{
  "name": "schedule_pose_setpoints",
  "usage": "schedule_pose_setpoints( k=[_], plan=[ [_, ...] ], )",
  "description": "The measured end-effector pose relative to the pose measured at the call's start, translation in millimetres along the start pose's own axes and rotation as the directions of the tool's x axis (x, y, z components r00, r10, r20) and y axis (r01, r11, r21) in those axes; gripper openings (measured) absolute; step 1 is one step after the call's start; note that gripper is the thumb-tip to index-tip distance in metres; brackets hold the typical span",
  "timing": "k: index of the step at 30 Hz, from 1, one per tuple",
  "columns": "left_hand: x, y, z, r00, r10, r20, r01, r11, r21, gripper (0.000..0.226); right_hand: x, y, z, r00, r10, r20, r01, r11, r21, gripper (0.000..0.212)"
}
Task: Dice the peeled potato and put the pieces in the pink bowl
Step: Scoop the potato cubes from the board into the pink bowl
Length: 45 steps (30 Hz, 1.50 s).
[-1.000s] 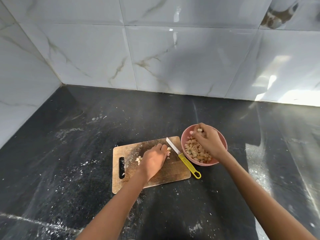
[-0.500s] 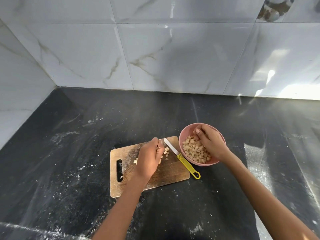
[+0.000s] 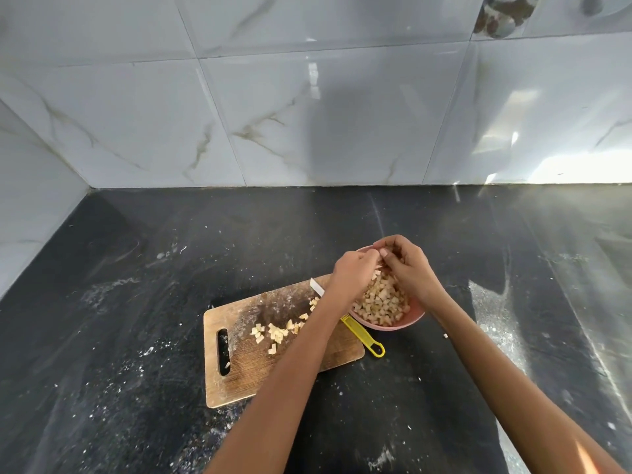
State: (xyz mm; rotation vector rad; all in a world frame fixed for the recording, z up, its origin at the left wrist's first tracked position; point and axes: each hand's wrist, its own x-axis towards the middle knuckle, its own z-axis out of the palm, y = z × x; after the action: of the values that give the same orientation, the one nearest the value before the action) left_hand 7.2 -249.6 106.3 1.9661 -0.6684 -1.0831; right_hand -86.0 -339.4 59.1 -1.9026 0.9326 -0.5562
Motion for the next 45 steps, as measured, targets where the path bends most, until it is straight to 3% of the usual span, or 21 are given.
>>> schedule_pose_setpoints(
  k=[3, 5, 8, 10, 13, 16, 19, 22, 24, 26, 28, 31, 35, 38, 40, 43, 45],
  plan=[
    [1, -1, -2, 0.998, -0.063, 0.018, 0.062, 0.997, 0.055, 0.031, -3, -6, 4, 0.980, 0.034, -0.198, -0.009, 0.992, 0.129, 0.012],
    [2, -4, -4, 0.998, -0.053, 0.029, 0.051, 0.996, 0.074, 0.024, -4, -7, 7, 0.951, 0.080, -0.298, -0.006, 0.971, 0.240, 0.032],
    [1, -6, -6, 0.995, -0.071, 0.068, 0.073, 0.997, -0.039, 0.011, -2, -14, 11, 0.938, 0.177, -0.299, -0.070, 0.939, 0.336, 0.067],
    [2, -7, -6, 0.998, -0.052, 0.022, 0.052, 0.999, 0.012, 0.017, 1, -17, 14, 0.949, 0.207, -0.236, -0.123, 0.937, 0.326, 0.074],
    [3, -11, -4, 0.998, -0.039, -0.047, 0.039, 0.999, -0.003, 0.012, 2, -11, 14, 0.978, 0.170, -0.124, -0.125, 0.944, 0.306, 0.056],
    [3, -9, -3, 0.986, -0.155, 0.064, 0.167, 0.937, -0.308, 0.032, -1, -2, 7, 0.994, 0.109, -0.017, -0.101, 0.962, 0.252, 0.022],
    [1, -7, -5, 0.958, -0.225, 0.176, 0.285, 0.796, -0.534, 0.056, -9, -1, 1, 0.995, -0.062, 0.075, 0.046, 0.980, 0.196, 0.013],
    [-2, -6, -10, 0.934, -0.198, 0.298, 0.353, 0.641, -0.681, 0.073, -18, -7, 1, 0.958, -0.241, 0.154, 0.219, 0.964, 0.149, 0.024],
    [-8, -4, -13, 0.924, -0.173, 0.341, 0.378, 0.556, -0.741, 0.080, -21, -6, 2, 0.944, -0.289, 0.160, 0.274, 0.955, 0.112, 0.022],
    [-8, -4, -17, 0.923, -0.169, 0.345, 0.380, 0.536, -0.754, 0.086, -21, -1, 1, 0.954, -0.267, 0.136, 0.268, 0.963, 0.008, 0.013],
    [-7, -6, -22, 0.929, -0.152, 0.338, 0.362, 0.568, -0.739, 0.086, -21, 1, -3, 0.974, -0.214, 0.077, 0.221, 0.970, -0.098, 0.017],
    [-8, -9, -28, 0.933, -0.140, 0.332, 0.345, 0.613, -0.711, 0.083, -21, -2, -7, 0.979, -0.203, -0.013, 0.202, 0.978, -0.053, 0.034],
    [-11, -5, -21, 0.952, -0.125, 0.280, 0.300, 0.567, -0.767, 0.079, -30, -24, 2, 0.925, -0.364, 0.107, 0.356, 0.930, 0.089, 0.015],
    [-6, -6, -16, 0.949, -0.139, 0.282, 0.312, 0.507, -0.804, 0.072, -30, -27, 7, 0.897, -0.428, 0.110, 0.419, 0.903, 0.098, 0.011],
    [-7, -6, -17, 0.952, -0.148, 0.268, 0.306, 0.504, -0.808, 0.068, -28, -19, 2, 0.892, -0.436, 0.119, 0.440, 0.898, -0.004, 0.007],
    [-7, -8, -19, 0.961, -0.131, 0.245, 0.273, 0.604, -0.749, 0.067, -26, -8, -7, 0.914, -0.401, 0.058, 0.404, 0.893, -0.198, 0.021],
    [-9, -7, -21, 0.959, -0.111, 0.263, 0.267, 0.670, -0.693, 0.069, -25, -8, -10, 0.940, -0.340, -0.033, 0.323, 0.917, -0.234, 0.029]
  ],
)
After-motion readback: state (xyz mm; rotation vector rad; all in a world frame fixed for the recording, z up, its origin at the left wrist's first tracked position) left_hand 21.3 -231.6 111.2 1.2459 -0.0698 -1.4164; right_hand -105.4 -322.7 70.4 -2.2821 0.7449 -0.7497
